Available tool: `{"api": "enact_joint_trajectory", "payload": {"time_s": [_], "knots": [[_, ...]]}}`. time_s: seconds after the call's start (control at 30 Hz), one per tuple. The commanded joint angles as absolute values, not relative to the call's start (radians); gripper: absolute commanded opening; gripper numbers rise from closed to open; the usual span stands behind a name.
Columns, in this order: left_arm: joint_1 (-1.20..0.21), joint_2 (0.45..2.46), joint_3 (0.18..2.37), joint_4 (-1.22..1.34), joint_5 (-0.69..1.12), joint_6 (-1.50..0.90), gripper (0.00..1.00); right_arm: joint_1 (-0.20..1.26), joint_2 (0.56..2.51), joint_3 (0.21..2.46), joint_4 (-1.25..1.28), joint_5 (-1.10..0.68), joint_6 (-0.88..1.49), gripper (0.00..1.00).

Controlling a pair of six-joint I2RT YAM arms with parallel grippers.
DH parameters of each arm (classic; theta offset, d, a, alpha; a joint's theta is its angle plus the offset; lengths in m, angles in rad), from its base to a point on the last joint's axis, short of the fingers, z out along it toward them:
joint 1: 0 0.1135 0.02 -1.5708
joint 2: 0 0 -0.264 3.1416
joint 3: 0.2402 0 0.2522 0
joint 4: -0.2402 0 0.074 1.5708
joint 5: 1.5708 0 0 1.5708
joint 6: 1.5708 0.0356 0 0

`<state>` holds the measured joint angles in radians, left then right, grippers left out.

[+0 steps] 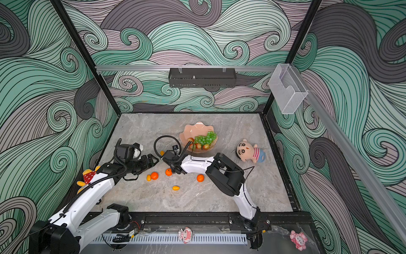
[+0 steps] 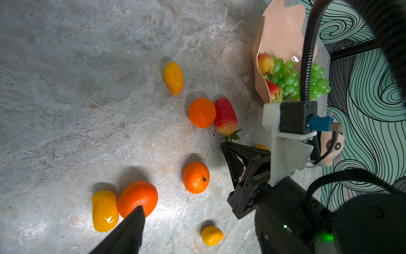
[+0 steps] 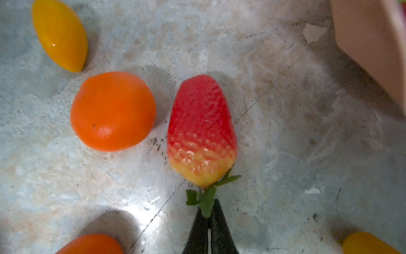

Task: Arrange fruit in a fruit bowl
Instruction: Pick up the fruit from the center of the table.

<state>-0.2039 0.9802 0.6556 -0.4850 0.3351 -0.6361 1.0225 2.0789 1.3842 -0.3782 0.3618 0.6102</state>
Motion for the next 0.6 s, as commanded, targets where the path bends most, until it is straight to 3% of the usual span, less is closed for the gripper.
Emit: {"api": "enact_joint_trajectory", "payload": {"time_s": [0.0, 0.57], "knots": [[-0.197, 0.983, 0.686, -0.480, 0.367, -0.617, 0.81, 1.021, 2.019, 1.366, -0.380, 0.367, 0.617, 0.02], [-0.215, 0.861, 0.606, -0.494, 0.417, -0.633, 0.81, 1.063, 1.761, 1.125, -0.281, 0.295, 0.594, 0.00]]}}
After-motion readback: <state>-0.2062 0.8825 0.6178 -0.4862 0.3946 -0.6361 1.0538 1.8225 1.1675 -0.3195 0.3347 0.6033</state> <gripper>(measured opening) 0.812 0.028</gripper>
